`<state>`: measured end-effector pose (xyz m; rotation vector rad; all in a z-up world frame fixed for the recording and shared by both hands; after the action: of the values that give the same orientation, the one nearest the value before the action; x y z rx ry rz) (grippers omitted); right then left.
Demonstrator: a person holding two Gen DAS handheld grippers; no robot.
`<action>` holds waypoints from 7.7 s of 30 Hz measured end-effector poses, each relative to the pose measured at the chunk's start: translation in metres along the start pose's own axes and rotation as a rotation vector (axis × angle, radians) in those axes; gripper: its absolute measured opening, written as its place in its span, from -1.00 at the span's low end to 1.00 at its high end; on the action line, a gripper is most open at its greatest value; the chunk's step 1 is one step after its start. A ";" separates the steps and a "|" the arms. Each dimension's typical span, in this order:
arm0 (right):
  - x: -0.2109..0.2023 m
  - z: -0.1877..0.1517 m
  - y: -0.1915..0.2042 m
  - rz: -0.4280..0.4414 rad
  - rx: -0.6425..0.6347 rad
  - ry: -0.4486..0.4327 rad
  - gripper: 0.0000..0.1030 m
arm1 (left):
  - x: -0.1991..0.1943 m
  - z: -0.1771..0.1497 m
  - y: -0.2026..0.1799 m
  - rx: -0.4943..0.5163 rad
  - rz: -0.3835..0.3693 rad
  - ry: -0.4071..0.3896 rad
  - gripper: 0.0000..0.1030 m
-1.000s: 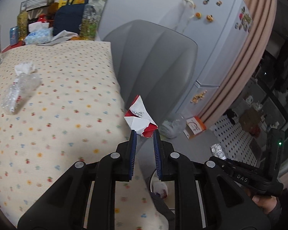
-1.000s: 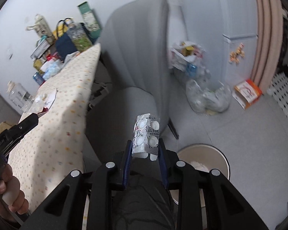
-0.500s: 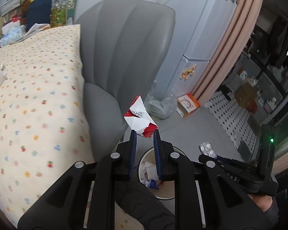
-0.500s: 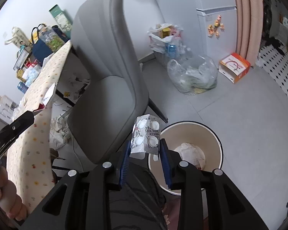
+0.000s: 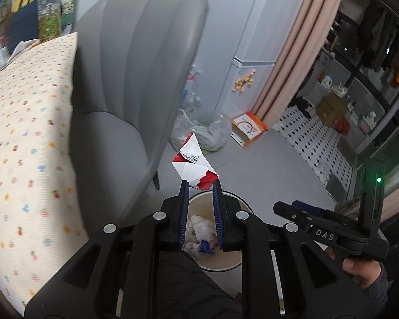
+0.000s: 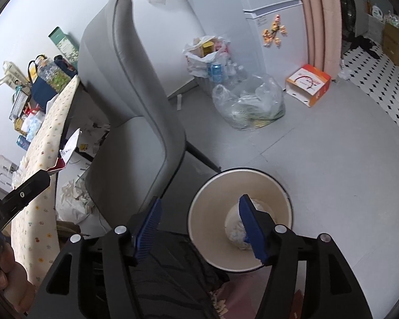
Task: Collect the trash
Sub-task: 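Open both grippers to drop wrapper and blister pack into the wastebasket, then return both tools to the table above the plastic bag and tissue, then grasp the crumpled clear plastic bottle with the right gripper while the left gripper grasps the white tissue, then carry the bottle and tissue over the wastebasket with both grippers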
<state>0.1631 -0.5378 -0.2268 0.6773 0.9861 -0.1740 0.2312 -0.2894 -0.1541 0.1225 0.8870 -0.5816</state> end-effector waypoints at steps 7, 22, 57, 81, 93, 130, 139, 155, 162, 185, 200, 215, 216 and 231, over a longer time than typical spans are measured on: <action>-0.014 0.010 -0.037 -0.019 0.066 -0.040 0.24 | 0.023 0.003 -0.028 0.055 -0.035 0.048 -0.65; -0.025 0.014 -0.091 -0.040 0.167 -0.074 0.24 | 0.061 -0.002 -0.075 0.157 -0.086 0.152 -0.65; -0.030 0.011 0.137 0.186 -0.151 -0.036 0.71 | -0.113 0.001 0.136 -0.302 0.159 -0.203 0.87; -0.043 -0.058 0.360 0.410 -0.457 0.056 0.85 | -0.226 -0.091 0.273 -0.609 0.313 -0.358 0.88; -0.009 -0.088 0.435 0.451 -0.523 0.177 0.67 | -0.254 -0.124 0.317 -0.711 0.371 -0.386 0.88; 0.114 -0.073 0.490 0.458 -0.359 0.461 -0.41 | -0.245 -0.082 0.397 -0.688 0.403 -0.205 0.88; 0.086 -0.045 0.454 0.518 -0.265 0.402 -0.41 | -0.233 -0.040 0.398 -0.625 0.393 -0.167 0.88; 0.040 0.014 0.370 0.461 -0.171 0.242 -0.41 | -0.134 0.027 0.394 -0.480 0.379 -0.088 0.59; 0.021 0.026 0.331 0.439 -0.118 0.200 -0.40 | -0.095 0.032 0.411 -0.441 0.422 -0.026 0.26; -0.001 0.017 0.307 0.370 -0.141 0.095 -0.40 | -0.156 0.034 0.339 -0.357 0.262 -0.152 -0.94; -0.032 0.025 0.218 0.242 -0.064 0.012 -0.40 | -0.113 0.070 0.202 -0.134 0.034 -0.122 -0.94; -0.034 0.020 0.102 0.050 0.068 0.043 -0.40 | -0.022 0.068 0.082 0.021 -0.158 0.042 -0.94; -0.033 0.019 0.095 0.042 0.078 0.048 -0.40 | -0.015 0.065 0.073 0.036 -0.160 0.065 -0.94; -0.009 -0.008 -0.004 -0.082 0.212 0.115 -0.40 | 0.079 0.027 -0.008 0.166 -0.215 0.352 -0.94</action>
<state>0.1503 -0.5375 -0.2240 0.8480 1.1163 -0.3174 0.2840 -0.3392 -0.1964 0.2886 1.2016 -0.8512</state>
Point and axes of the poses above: each gripper's, at about its wrist camera, not at the fingertips, and x roughly the way its jaws point, y to its left, z to its top, the point moved 1 cm from there along x, roughly the way its jaws point, and after that the axes turned 8 degrees about x, right-handed, at the moved point
